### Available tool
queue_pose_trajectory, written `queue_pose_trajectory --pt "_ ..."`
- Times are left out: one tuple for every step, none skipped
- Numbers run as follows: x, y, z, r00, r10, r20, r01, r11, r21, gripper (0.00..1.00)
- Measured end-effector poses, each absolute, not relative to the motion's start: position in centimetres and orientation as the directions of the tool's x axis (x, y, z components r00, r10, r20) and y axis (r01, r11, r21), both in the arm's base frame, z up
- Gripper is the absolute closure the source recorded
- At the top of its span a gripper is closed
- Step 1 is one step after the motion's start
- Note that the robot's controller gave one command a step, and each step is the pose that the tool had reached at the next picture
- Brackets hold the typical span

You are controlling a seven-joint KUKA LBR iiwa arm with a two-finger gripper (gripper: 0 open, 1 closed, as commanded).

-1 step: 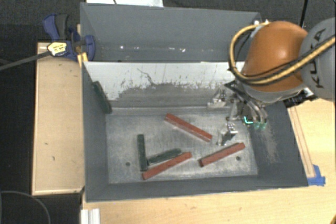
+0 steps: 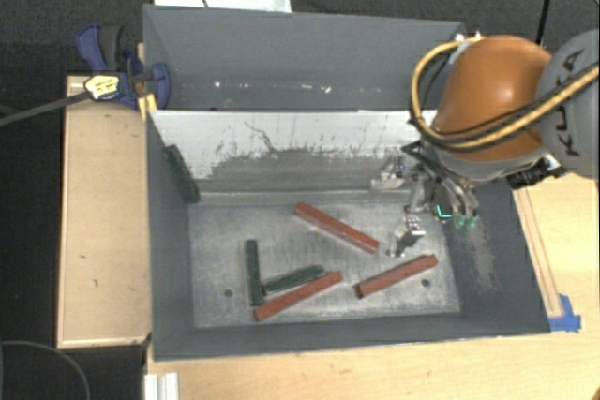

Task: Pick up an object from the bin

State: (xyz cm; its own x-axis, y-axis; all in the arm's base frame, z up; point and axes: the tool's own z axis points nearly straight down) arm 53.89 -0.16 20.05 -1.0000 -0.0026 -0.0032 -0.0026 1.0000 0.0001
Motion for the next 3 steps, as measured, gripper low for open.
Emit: queue_pose_trajectory --pt "55.95 1.0 7.78 -0.995 -0.098 -0.02 -0.098 0.995 0.002 1.0" --pt "55.52 0.89 7.58 -0.995 -0.098 -0.003 -0.098 0.995 0.001 0.0" --pt "55.59 0.89 7.59 -0.995 -0.098 -0.006 -0.098 0.995 0.001 0.0"
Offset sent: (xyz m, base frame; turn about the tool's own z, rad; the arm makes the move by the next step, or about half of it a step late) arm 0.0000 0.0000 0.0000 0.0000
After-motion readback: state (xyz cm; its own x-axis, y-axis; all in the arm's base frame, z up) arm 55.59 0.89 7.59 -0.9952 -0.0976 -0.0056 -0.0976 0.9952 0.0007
